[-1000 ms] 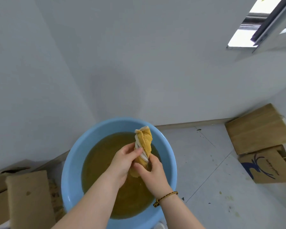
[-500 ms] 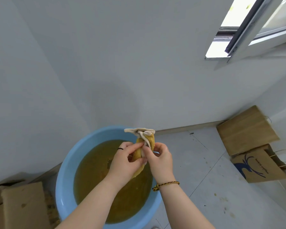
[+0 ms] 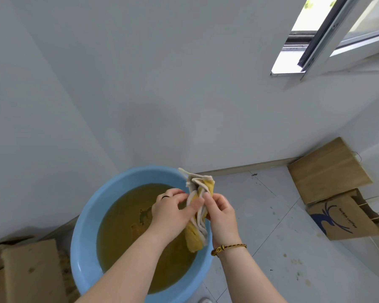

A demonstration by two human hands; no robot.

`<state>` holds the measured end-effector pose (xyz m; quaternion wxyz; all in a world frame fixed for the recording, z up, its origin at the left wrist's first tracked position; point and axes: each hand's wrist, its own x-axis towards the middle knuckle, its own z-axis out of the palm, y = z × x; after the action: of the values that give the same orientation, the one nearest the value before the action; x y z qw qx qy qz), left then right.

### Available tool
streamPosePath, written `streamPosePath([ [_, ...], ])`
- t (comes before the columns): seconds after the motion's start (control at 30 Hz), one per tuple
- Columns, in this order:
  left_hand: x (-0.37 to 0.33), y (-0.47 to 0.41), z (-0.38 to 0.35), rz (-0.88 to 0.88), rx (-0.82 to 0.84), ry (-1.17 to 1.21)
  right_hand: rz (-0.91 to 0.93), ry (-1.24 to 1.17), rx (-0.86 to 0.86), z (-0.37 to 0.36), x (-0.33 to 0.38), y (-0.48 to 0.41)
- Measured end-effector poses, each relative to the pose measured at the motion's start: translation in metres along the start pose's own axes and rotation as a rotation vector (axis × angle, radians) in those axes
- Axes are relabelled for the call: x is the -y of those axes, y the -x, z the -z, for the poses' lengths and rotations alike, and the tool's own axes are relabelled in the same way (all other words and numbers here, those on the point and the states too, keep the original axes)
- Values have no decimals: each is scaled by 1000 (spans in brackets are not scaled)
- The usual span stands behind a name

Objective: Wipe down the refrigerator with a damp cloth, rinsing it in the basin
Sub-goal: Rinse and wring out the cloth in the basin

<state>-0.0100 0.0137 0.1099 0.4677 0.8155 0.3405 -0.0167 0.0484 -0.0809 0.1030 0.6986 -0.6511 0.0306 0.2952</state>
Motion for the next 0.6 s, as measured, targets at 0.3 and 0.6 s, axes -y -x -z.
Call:
streamPosePath([
  [0.3,-6,-7,3,107,3,606,-42,-99,-15,11,2,-5],
  [0.6,-3,-13,-6,291,151,1091,36,135,-296,28,2,-29],
])
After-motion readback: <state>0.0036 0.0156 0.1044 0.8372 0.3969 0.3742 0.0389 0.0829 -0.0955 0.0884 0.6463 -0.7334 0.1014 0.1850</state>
